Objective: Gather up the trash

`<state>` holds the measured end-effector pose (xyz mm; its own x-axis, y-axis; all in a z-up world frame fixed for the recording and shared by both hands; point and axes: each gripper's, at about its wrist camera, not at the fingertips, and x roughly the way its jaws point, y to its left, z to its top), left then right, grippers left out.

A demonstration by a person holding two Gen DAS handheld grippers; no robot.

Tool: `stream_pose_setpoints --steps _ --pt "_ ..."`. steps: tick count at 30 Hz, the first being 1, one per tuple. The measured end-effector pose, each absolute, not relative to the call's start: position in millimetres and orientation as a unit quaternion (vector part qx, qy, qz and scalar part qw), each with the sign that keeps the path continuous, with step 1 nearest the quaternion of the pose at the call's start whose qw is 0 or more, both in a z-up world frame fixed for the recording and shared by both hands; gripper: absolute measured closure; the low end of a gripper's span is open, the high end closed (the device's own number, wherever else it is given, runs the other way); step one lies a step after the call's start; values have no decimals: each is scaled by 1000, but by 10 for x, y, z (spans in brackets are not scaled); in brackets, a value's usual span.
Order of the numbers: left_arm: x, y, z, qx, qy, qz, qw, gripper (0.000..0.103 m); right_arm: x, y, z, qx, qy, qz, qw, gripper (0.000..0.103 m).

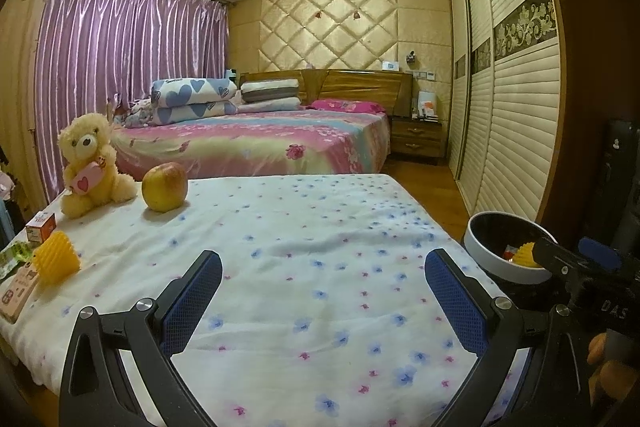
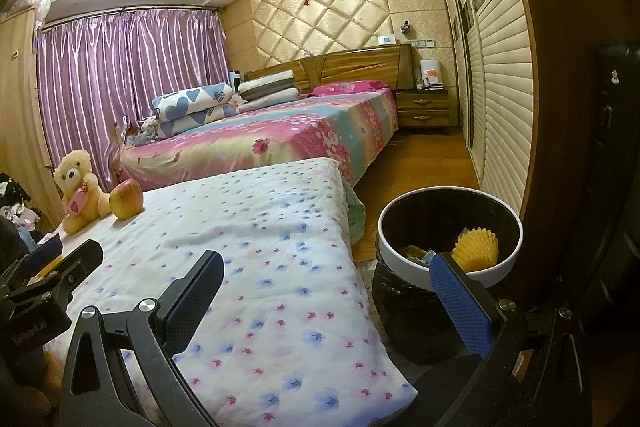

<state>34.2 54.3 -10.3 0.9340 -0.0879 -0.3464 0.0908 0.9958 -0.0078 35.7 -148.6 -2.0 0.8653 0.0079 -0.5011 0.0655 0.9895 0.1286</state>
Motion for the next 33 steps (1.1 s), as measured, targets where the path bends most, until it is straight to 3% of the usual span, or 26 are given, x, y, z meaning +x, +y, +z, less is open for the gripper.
stream_pose_setpoints --steps 33 --pt "374 570 -106 3 185 -53 981 1 353 -1439 -21 70 261 -9 963 0"
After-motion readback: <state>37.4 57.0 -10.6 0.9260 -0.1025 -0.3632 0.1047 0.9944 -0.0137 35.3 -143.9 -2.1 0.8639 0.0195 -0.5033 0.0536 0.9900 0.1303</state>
